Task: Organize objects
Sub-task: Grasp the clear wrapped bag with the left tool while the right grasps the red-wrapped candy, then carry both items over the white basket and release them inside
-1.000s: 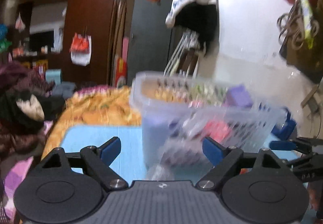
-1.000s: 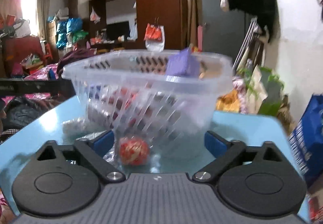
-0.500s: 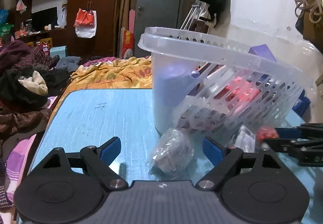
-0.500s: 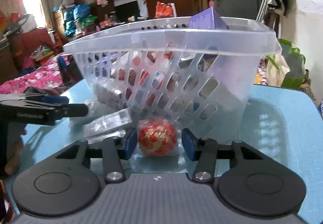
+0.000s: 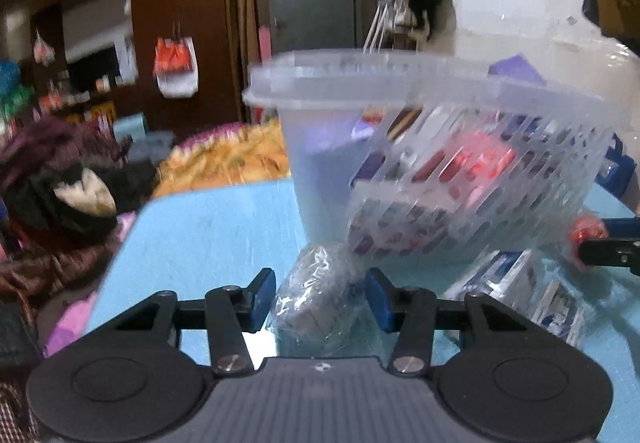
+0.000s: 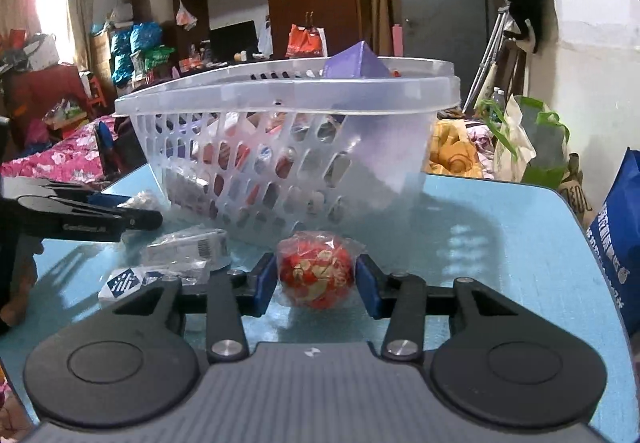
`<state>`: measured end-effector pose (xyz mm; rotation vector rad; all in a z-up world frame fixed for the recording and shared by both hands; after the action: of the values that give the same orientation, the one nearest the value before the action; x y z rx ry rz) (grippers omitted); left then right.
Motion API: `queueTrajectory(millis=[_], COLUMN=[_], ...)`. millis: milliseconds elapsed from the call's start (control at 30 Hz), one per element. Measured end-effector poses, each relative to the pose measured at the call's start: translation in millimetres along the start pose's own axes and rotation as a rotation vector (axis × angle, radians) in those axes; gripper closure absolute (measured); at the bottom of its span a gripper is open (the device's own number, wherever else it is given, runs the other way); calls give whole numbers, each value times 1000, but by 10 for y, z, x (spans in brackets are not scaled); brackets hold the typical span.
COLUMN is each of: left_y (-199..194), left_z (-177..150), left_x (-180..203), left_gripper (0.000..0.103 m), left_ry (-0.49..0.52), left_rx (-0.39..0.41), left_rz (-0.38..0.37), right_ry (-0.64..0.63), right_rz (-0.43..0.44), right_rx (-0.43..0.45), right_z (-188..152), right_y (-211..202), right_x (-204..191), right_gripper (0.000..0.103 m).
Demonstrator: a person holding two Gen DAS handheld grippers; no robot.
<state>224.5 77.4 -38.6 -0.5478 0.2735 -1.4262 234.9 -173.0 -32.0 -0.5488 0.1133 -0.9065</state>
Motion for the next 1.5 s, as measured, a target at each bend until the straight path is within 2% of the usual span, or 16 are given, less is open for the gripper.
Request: queueTrajectory(millis=[33,200,400,533,633,767,900,1033,1100,1200,1300,1333,1367,1433,1500], left_y=[-54,-288,-463,-484,-561,-866,-1214,-1240,-1060,-558,-151,-70,4,29,-69], left_z=[-7,-66,-75,-41,-19,21,311,835,1088,1362,1429,1416,1397,1354,1327], left_x=[8,61,103,65,14,3,114,324,443,477,514,524,545,542,510], left_gripper=[50,50,50,50,50,50,50,50,50,50,47,39,34,31,27], left_ry=[-1,-29,-15,-34,-47,-76,-86,-95,-83,-135,-126,-111,-96,-85,-92], left_rx=[25,104,208,221,262,373,447,458,447,325,221,211,203,198,224], left_rz=[-6,-144,-168,-176,-201,-244,-296,-319,-277,-243,-236,-226,-212,-190,-197], right_ry=[-1,-5,34,61,40,57,56,-5,-44,-40,-53,-46,-40,-6,27], right_rz=[-2,-9,21,68,48,69,83,54,30,19,-13,-28,-33,-53,-32], right_rx=[4,36,102,140,153,229,324,399,441,392,324,313,299,301,333], right_z=[3,-2,-14,-25,-18,0,156,590,886,1213,1324,1310,1296,1247,1168], right_y=[-1,-29,-98,-160,-209,-417,-707,-793,-710,-363,22,99,171,178,46], right_x=[-4,-4,46,27,-20,-45,-94,-114,-87,32,105,128,146,191,236], right_gripper=[56,56,56,56,56,57,57,57,57,57,54,46,30,20,10])
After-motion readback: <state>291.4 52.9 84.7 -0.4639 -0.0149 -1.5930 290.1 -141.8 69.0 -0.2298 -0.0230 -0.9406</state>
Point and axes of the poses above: each gripper's, at about its wrist camera, not at the fingertips, and y roughly the way its jaws point, x to its right, z to its top, the point moved 3 cm from there along y, roughly the way its jaws point, and after that the axes turned 13 degrees about -y, right-handed, at the moved point
